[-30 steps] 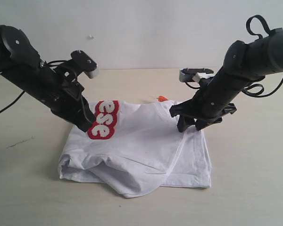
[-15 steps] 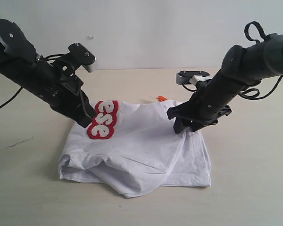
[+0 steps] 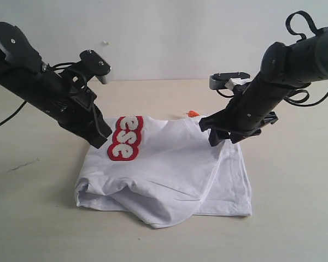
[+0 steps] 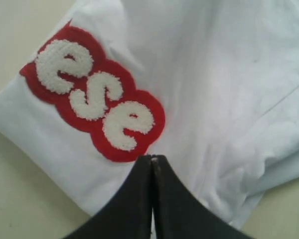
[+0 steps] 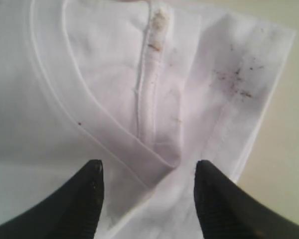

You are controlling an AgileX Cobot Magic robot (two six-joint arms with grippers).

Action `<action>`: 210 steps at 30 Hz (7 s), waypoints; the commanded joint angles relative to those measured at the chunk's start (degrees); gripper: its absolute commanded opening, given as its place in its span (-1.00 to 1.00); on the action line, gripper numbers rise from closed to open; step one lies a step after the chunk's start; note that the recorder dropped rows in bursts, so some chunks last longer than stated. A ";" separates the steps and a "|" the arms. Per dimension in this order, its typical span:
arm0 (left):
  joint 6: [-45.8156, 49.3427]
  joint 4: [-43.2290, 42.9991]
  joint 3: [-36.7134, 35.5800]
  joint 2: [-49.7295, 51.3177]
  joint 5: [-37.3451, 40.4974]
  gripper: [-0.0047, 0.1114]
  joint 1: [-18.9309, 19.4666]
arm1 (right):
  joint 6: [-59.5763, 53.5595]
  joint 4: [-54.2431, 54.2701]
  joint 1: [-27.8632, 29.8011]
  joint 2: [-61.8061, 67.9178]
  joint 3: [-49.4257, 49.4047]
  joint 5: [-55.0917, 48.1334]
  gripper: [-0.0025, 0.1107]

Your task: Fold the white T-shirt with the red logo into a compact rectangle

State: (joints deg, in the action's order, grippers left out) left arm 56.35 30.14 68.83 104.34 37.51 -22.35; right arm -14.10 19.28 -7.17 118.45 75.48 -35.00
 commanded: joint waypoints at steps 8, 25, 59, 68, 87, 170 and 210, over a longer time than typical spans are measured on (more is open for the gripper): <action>0.15 0.59 -0.16 -0.52 0.59 -0.92 0.07 | -5.28 4.46 -0.17 2.22 -0.26 0.67 0.00; 0.15 0.59 -0.16 -0.52 0.35 -0.92 0.07 | -1.27 2.67 -0.17 2.45 -0.26 -1.31 0.00; 0.35 0.59 -0.16 -0.52 -0.49 -0.92 0.07 | -7.86 7.61 -0.17 4.57 -0.26 -1.31 -0.55; 0.35 0.59 -0.16 -0.52 -0.49 -0.92 0.07 | -11.34 7.61 -0.17 0.73 -0.26 -1.56 -0.96; 0.38 0.25 -0.16 -0.52 -0.84 -0.92 0.07 | 8.71 -16.56 -2.06 -18.61 -0.26 -9.61 -0.96; 0.37 0.72 -0.16 -0.52 0.18 -0.92 0.07 | 11.22 -26.78 3.30 14.19 17.54 -8.84 -0.65; 0.37 0.61 -0.16 0.26 -0.95 -0.92 0.07 | 4.19 -24.17 6.24 8.27 17.54 9.26 -0.96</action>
State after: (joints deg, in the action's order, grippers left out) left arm 56.57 30.14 68.83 104.34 37.24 -22.35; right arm -6.32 -4.87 -0.32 129.34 93.14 -30.09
